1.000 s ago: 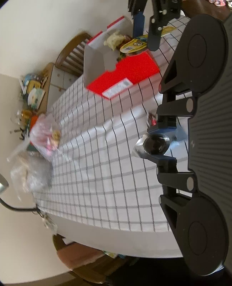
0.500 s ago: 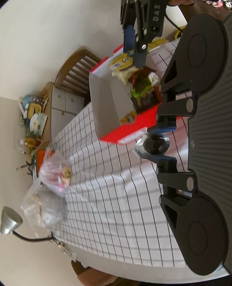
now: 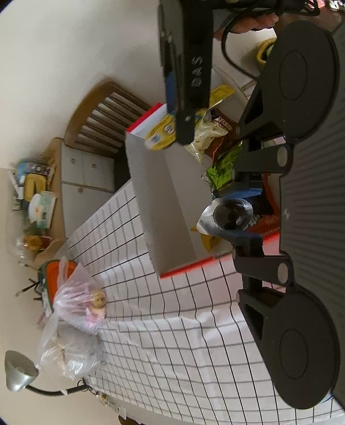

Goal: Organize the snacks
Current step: 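Carry both snacks toward the red box and lower them inside, then open the left tool over the box while the right tool releases the Minion pouch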

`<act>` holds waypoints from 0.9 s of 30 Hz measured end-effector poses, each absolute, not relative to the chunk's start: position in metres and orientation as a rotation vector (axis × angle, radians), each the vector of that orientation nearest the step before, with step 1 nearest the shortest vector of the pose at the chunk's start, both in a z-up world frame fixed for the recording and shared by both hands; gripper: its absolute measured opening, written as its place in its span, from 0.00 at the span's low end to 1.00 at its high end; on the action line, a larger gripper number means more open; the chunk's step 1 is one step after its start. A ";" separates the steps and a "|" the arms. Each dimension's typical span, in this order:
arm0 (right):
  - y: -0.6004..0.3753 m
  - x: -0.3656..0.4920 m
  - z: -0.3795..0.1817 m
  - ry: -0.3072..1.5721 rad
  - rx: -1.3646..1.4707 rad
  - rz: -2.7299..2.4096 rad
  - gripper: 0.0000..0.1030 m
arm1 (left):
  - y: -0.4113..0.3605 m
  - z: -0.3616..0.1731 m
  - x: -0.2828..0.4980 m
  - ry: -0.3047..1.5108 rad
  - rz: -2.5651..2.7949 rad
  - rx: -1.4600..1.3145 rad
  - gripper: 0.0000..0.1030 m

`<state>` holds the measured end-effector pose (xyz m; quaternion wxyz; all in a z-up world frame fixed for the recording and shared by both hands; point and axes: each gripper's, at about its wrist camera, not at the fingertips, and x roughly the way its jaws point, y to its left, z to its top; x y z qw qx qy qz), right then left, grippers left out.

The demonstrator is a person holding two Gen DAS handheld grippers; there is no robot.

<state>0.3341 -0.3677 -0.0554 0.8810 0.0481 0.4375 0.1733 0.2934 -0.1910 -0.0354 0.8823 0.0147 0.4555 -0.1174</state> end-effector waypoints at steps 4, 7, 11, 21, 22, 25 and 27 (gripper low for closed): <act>-0.366 0.356 -0.067 0.939 0.076 0.358 0.49 | -0.205 -0.050 0.308 0.985 -0.227 0.043 0.23; -0.367 0.373 -0.075 0.964 0.062 0.351 0.49 | -0.210 -0.058 0.320 1.008 -0.216 0.044 0.23; -0.368 0.388 -0.087 1.000 0.039 0.348 0.50 | -0.214 -0.068 0.335 1.038 -0.209 0.044 0.23; -0.361 0.409 -0.109 1.067 -0.010 0.366 0.49 | -0.223 -0.095 0.367 1.148 -0.184 0.078 0.23; -0.361 0.410 -0.111 1.073 -0.015 0.368 0.50 | -0.223 -0.098 0.369 1.160 -0.184 0.076 0.23; -0.358 0.413 -0.116 1.100 -0.038 0.367 0.50 | -0.225 -0.105 0.372 1.196 -0.182 0.084 0.23; -0.356 0.413 -0.118 1.103 -0.050 0.371 0.50 | -0.226 -0.107 0.373 1.200 -0.180 0.094 0.24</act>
